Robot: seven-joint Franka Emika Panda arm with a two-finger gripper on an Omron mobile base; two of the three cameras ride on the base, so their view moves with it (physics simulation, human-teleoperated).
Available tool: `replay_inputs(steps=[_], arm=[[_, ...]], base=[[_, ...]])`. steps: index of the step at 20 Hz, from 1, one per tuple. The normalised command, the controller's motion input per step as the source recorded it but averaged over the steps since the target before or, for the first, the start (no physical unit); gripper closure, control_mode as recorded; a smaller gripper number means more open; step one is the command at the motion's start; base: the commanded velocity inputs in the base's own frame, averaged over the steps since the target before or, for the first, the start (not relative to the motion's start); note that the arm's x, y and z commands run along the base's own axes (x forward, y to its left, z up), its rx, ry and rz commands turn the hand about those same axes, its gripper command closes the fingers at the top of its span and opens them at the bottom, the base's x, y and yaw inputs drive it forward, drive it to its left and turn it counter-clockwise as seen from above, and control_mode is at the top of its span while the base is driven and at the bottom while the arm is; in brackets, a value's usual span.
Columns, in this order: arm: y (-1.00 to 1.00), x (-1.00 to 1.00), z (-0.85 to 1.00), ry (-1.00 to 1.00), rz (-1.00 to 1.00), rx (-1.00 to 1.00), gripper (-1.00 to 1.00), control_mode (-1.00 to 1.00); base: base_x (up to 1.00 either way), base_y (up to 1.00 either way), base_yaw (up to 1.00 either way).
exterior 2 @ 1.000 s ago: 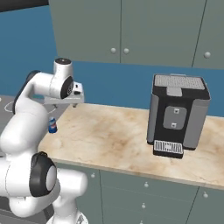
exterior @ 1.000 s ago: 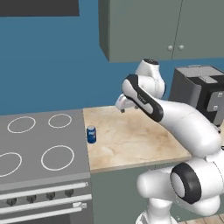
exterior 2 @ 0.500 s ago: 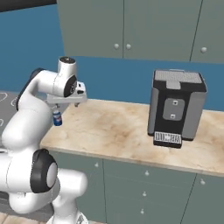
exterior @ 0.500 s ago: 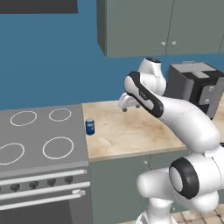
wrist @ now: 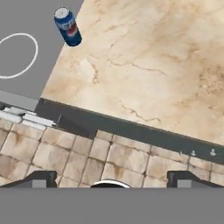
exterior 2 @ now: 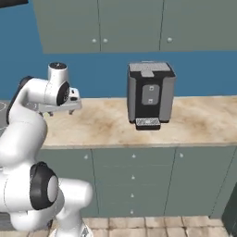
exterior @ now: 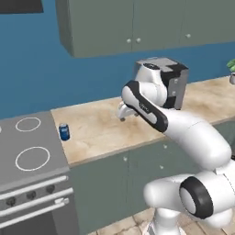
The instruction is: Four empty soda cans are scattered around the kitchen. Gather all the cans and cluster them next to the stove for recycling.
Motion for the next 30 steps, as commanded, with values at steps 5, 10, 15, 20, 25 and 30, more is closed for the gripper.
replay_inputs(steps=[5, 10, 15, 20, 25, 30], arm=[[0.00, 0.00, 0.00, 0.00, 0.00, 0.00, -1.00, 1.00], [0.00, 0.00, 0.00, 0.00, 0.00, 0.00, -1.00, 1.00], [0.00, 0.00, 0.00, 0.00, 0.00, 0.00, -1.00, 1.00], [0.00, 0.00, 0.00, 0.00, 0.00, 0.00, -1.00, 1.00], [0.00, 0.00, 0.00, 0.00, 0.00, 0.00, -1.00, 1.00], [0.00, 0.00, 0.00, 0.00, 0.00, 0.00, -1.00, 1.00]], base=[[0.00, 0.00, -0.96], [0.00, 0.00, -0.96], [0.00, 0.00, -0.98], [0.00, 0.02, -1.00], [0.00, 0.04, -0.99], [0.00, 0.13, -0.99]])
